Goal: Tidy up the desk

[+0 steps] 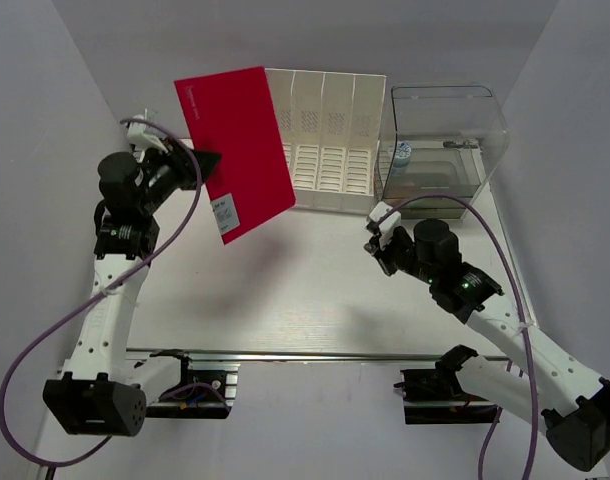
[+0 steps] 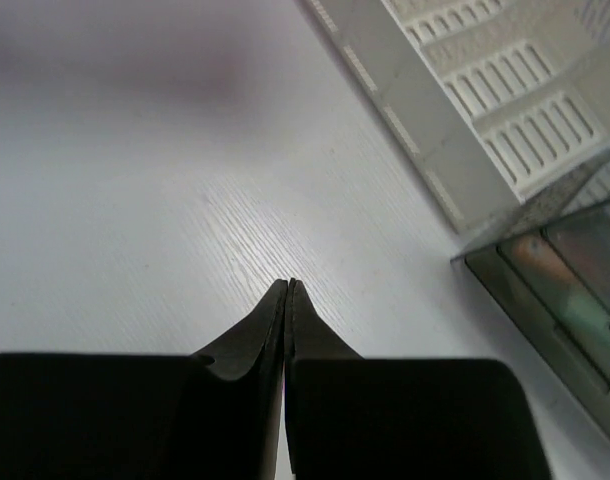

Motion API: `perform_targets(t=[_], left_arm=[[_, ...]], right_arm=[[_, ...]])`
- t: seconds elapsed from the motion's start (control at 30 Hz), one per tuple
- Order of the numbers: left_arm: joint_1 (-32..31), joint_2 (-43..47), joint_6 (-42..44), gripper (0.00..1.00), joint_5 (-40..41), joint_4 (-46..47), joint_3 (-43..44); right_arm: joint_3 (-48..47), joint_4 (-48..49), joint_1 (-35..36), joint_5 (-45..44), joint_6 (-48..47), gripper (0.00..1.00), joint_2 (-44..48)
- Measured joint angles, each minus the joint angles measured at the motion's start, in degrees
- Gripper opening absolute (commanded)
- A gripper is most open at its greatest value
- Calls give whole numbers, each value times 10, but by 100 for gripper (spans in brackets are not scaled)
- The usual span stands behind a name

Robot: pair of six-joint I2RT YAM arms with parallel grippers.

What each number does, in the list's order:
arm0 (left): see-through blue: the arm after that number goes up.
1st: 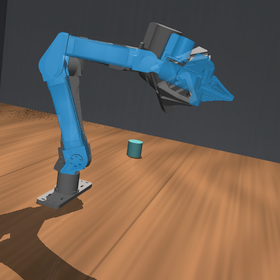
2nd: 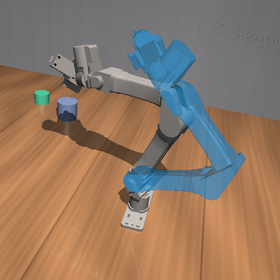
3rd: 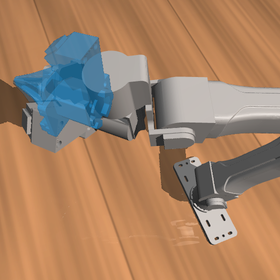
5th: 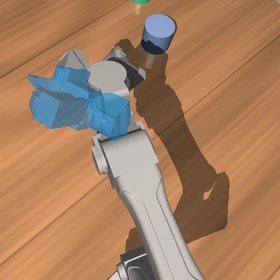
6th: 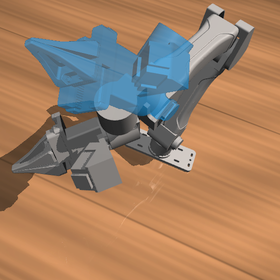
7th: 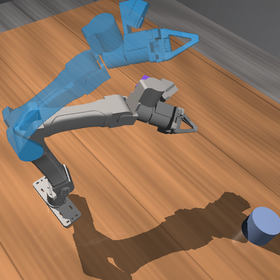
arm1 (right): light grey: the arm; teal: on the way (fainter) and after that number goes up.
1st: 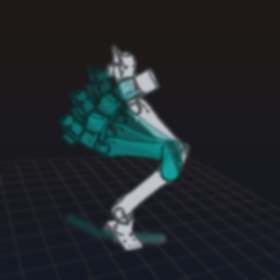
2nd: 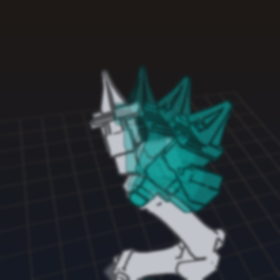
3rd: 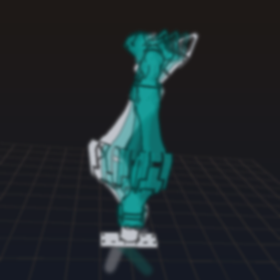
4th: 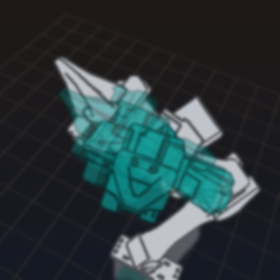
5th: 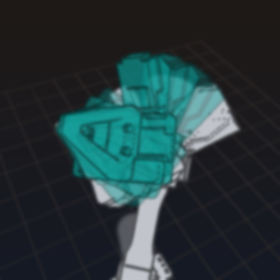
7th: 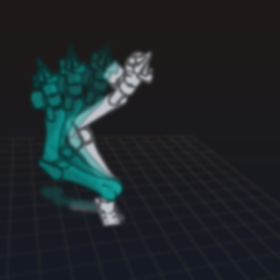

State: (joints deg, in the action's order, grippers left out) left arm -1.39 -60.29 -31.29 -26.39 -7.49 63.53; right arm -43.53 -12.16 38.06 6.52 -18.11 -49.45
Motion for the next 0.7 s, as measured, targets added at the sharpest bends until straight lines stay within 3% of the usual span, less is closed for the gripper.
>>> perform_targets(t=[0.13, 0.3, 0.7], left_arm=[[-27, -47, 31, 0, -19, 40, 83], [-67, -93, 64, 0, -7, 128, 117], [-166, -214, 178, 0, 135, 260, 122]], right_arm=[[22, 15, -57, -4, 27, 0, -9], [35, 52, -115, 2, 53, 0, -14], [78, 87, -163, 2, 57, 0, 9]])
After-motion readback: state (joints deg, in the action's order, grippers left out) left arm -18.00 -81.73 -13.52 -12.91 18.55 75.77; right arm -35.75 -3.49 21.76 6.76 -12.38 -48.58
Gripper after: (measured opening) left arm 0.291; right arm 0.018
